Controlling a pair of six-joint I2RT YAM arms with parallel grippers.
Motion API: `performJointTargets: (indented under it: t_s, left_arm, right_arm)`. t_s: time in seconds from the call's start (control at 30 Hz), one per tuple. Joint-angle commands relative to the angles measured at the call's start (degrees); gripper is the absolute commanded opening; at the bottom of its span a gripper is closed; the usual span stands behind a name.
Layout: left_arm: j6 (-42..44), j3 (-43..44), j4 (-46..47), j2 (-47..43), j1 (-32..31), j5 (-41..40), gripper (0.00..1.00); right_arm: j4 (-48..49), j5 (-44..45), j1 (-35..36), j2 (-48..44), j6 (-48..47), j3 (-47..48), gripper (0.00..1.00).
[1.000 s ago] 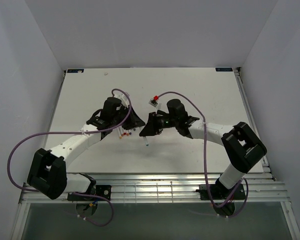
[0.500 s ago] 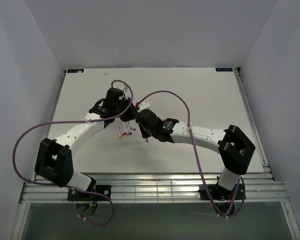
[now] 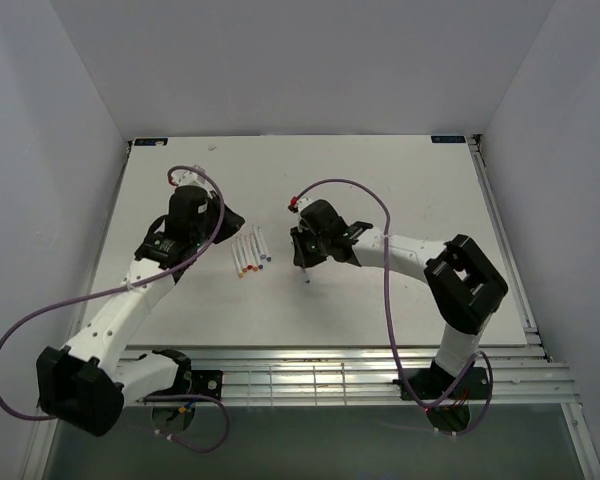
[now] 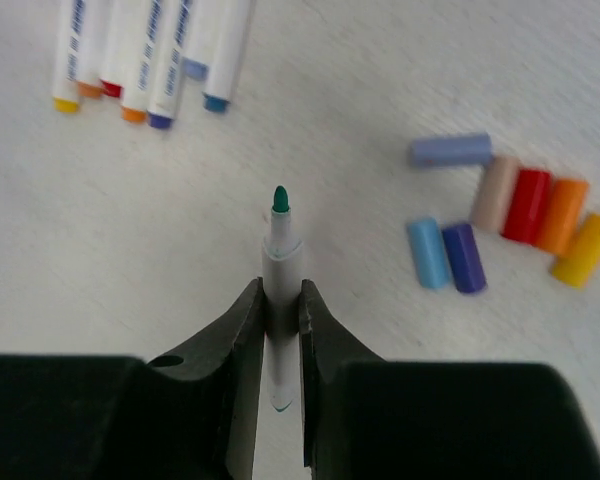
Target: Open the pen caps
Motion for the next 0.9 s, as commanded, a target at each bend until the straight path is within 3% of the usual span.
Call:
performJointTargets:
  t_s: [0.0, 0.2, 0.33, 0.5, 0.7, 0.87]
  left_arm:
    - [0.3, -3.7, -1.4, -8.7, -0.1, -3.8, 0.00]
    - [1.0, -8.3, -3.3, -15.0, -0.1, 1.4, 0.00]
    - [1.2, -10.8, -3.5, -17.8, -0.1, 7.2, 0.00]
    - [0.0, -13.0, -3.7, -21.0, -0.1, 12.4, 0.00]
    - [-0.3, -15.1, -3.4, -23.0, -0.1, 12.8, 0.00]
    - [0.1, -16.0, -3.0, -21.9, -0.1, 13.8, 0.00]
  right_arm:
    - [5.3, -13.5, -1.3, 5.3, -0.2, 7.7, 0.08]
    - [5.1, -16.9, -3.2, 15.8, 1.4, 19.9, 0.08]
    - [3.4, -11.0, -4.0, 20.5, 2.0, 24.0, 0.08]
    - [1.7, -11.2, -4.2, 26.1, 1.9, 29.1, 0.11]
    - [2.5, -13.3, -4.3, 31.6, 4.7, 32.8, 0.21]
    - [3.7, -13.4, -4.3, 31.5, 6.1, 32.9, 0.38]
